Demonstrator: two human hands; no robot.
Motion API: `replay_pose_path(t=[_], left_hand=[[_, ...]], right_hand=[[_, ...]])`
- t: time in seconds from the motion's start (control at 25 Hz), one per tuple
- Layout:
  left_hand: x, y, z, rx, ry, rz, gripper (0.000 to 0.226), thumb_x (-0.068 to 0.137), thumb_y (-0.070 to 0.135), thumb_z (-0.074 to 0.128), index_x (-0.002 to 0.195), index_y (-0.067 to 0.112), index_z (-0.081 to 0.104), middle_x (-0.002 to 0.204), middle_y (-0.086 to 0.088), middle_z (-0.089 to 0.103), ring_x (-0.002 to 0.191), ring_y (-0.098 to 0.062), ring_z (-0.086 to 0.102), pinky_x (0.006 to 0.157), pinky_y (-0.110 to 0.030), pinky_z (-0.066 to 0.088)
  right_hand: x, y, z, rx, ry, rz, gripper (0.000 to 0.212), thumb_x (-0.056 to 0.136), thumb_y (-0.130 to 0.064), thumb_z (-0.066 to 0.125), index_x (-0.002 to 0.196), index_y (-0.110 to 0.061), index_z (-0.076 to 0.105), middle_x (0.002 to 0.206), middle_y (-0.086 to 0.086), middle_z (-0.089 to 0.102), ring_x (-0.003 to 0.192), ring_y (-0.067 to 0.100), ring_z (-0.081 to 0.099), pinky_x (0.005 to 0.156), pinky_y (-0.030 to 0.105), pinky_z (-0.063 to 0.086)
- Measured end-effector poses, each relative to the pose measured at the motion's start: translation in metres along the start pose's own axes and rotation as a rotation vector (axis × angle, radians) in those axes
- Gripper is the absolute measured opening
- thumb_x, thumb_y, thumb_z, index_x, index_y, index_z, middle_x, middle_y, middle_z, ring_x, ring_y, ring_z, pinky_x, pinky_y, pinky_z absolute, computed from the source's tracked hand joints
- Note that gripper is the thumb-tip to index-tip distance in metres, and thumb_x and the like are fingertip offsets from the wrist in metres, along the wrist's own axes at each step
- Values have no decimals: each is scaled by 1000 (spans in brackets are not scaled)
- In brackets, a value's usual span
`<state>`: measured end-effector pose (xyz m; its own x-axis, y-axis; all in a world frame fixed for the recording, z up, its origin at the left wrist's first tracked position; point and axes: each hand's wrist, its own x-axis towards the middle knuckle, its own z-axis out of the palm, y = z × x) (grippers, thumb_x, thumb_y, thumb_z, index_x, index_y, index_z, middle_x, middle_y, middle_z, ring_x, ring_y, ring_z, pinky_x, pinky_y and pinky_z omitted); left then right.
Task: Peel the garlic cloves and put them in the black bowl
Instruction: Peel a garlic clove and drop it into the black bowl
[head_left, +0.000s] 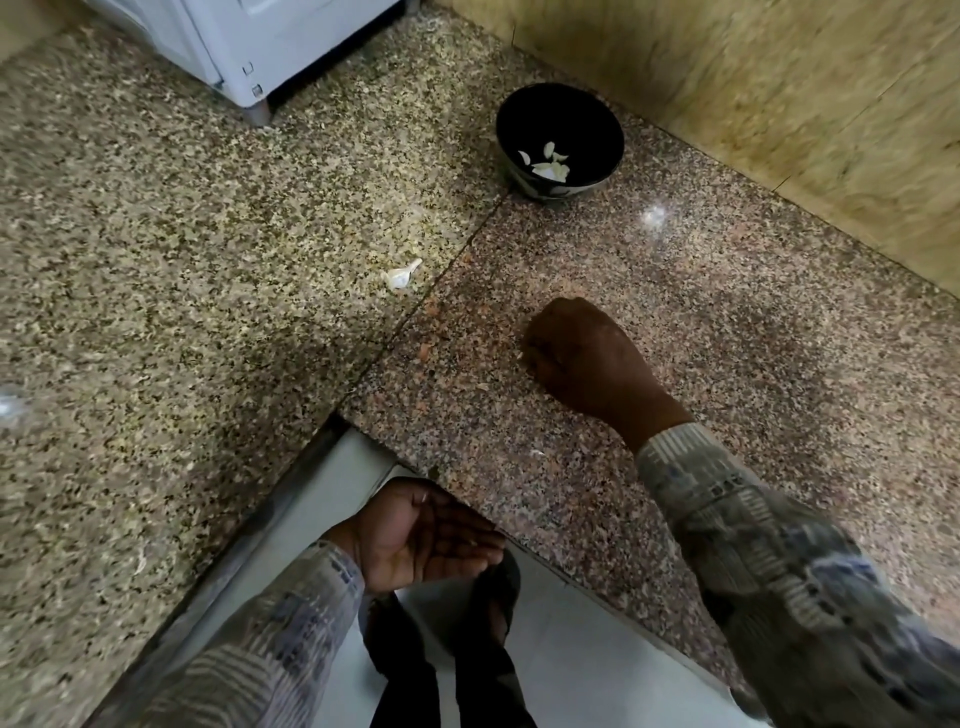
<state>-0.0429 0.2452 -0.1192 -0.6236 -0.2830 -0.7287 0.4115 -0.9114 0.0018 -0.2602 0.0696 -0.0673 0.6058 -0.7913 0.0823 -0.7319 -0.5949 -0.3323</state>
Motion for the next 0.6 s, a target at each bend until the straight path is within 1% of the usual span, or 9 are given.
replay_pose_path(t=[0.08, 0.2, 0.28, 0.36, 0.4, 0.44, 0.48, 0.56, 0.6], left_hand=[[1, 1, -1, 10, -6, -2, 56, 90, 19, 39, 114, -25, 62, 122, -39, 63, 102, -46, 71, 89, -48, 58], [3, 0, -5, -2, -15, 4, 56, 90, 19, 39, 115, -25, 62, 122, -39, 63, 103, -46, 70, 90, -48, 58], [4, -1, -6, -6, -18, 5, 56, 89, 20, 40, 115, -25, 62, 121, -39, 63, 102, -46, 71, 85, -48, 60], [5, -2, -5, -10, -20, 7, 56, 89, 20, 40, 114, -25, 62, 121, -39, 64, 100, -46, 71, 81, -47, 62], [5, -2, -4, -12, -21, 3, 56, 87, 19, 41, 113, -26, 62, 121, -39, 64, 99, -45, 72, 81, -47, 62], [5, -2, -5, -11, -22, 1, 56, 86, 19, 42, 113, -26, 62, 121, -39, 63, 100, -45, 72, 81, -47, 62], [5, -2, -5, -7, -23, 0, 56, 85, 19, 43, 114, -26, 62, 121, -39, 63, 100, -45, 72, 82, -47, 62], [6, -1, -6, -3, -31, 2, 56, 85, 19, 43, 114, -26, 62, 122, -39, 63, 100, -45, 71, 81, -47, 63], [6, -1, -6, -6, -29, 5, 56, 85, 19, 42, 114, -26, 61, 121, -39, 63, 100, -46, 71, 80, -47, 63]], right_hand=[[16, -3, 5, -97, 30, 22, 19, 103, -33, 48, 97, -18, 59, 96, -1, 56, 87, 15, 49, 80, 38, 50], [54, 0, 8, -117, 72, 204, 21, 104, -34, 45, 99, -18, 58, 98, 1, 56, 87, 16, 51, 77, 37, 51], [72, 4, 5, -48, 122, 329, 19, 102, -31, 49, 96, -19, 61, 96, 2, 59, 85, 20, 56, 74, 39, 54], [70, 11, 1, 124, 171, 388, 14, 100, -28, 56, 96, -20, 66, 96, 1, 61, 85, 20, 61, 74, 38, 56], [60, 10, -2, 229, 160, 389, 9, 99, -28, 62, 99, -22, 68, 98, -1, 62, 86, 18, 63, 74, 38, 58], [47, 7, -3, 311, 113, 380, 8, 96, -28, 69, 102, -23, 70, 101, -3, 62, 87, 16, 65, 73, 35, 60], [33, 5, -3, 338, 64, 352, 14, 92, -30, 75, 105, -24, 72, 103, -4, 62, 87, 15, 65, 73, 34, 60], [17, 4, 1, 228, 51, 265, 19, 88, -31, 80, 105, -25, 76, 101, -4, 61, 88, 16, 63, 75, 37, 58], [18, 5, 4, 201, 71, 241, 14, 89, -29, 79, 102, -24, 77, 98, -5, 61, 86, 17, 62, 75, 39, 58]])
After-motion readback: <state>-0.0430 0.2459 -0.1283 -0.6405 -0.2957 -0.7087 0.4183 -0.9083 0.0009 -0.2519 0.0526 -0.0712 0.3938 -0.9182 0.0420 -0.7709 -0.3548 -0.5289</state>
